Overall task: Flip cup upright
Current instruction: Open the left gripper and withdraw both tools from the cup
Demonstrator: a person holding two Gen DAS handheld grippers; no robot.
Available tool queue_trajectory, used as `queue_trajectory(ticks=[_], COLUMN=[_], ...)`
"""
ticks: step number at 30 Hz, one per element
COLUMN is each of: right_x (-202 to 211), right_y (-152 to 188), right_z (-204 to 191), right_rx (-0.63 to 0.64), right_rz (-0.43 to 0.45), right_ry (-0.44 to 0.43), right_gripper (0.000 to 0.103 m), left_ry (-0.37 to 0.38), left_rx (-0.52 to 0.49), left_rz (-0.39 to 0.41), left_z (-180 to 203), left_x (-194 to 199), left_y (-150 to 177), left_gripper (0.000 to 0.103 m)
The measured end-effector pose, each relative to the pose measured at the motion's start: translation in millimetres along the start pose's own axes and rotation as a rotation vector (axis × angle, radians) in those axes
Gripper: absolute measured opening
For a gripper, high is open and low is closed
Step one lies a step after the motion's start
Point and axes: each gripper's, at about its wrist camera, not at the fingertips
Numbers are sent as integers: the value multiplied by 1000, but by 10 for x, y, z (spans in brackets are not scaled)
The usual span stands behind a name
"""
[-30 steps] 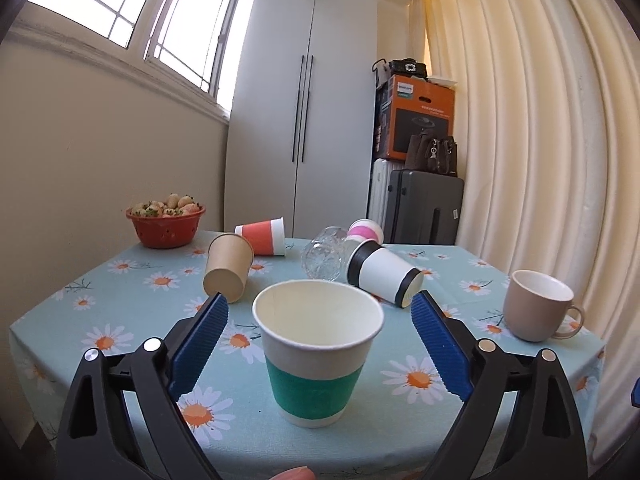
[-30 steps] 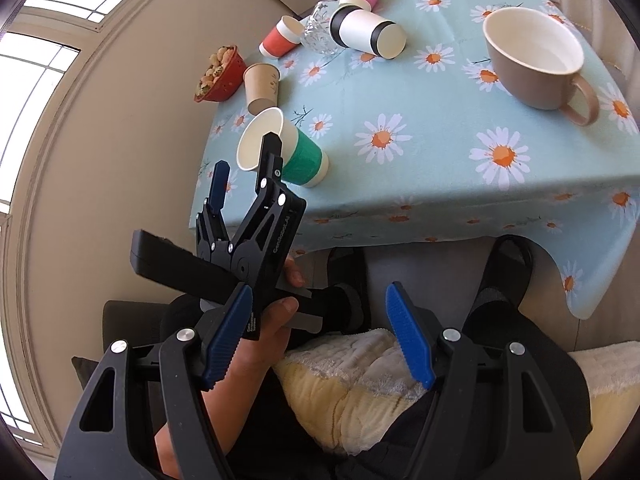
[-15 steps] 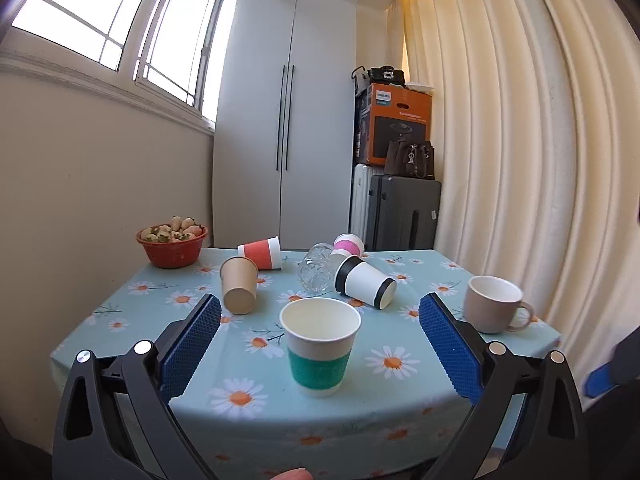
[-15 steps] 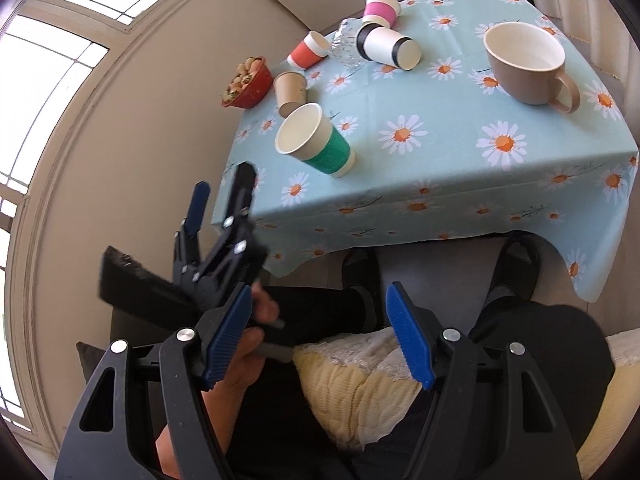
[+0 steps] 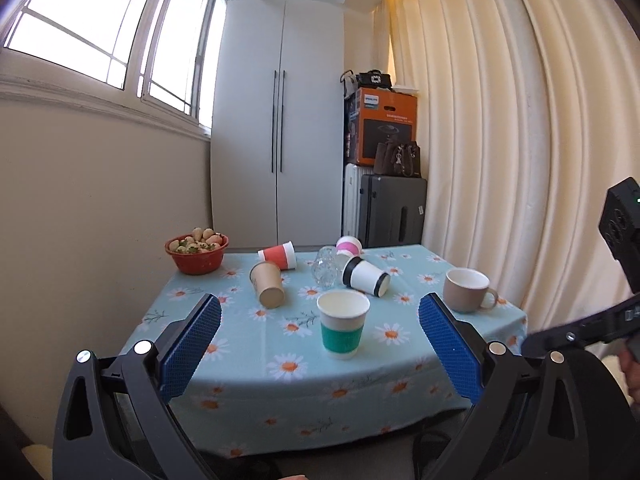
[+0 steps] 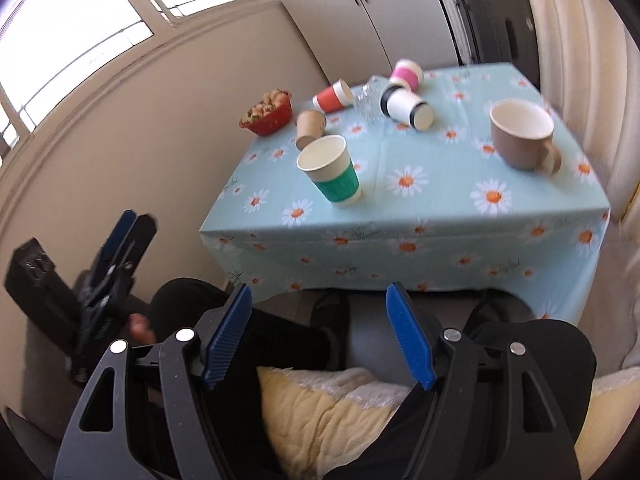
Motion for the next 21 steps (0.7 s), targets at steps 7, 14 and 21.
queue_trajectory(ticks=[7,14,21], right_x=[157,155,114], right_y=[239,441,541], right_z=[-165,-214,-172], right_rx=[135,263,285], right_rz=[185,335,392], right_ry=[130,278,297], right_gripper=[74,74,74], left_ry=[51,58,52], left_rx=[-45,-53,4], left_rz=[-50,-82,-120], left_z=[-21,-22,-105], left_x=[283,337,298], left_y=[87,231,366], left_gripper=[97,97,97])
Point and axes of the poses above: each gripper's, at about its wrist camera, not at the fingertips, and x roughly against the way its jaws point, z to its right, y to its underside, and after that the axes turned 2 degrees about -y, right-handed
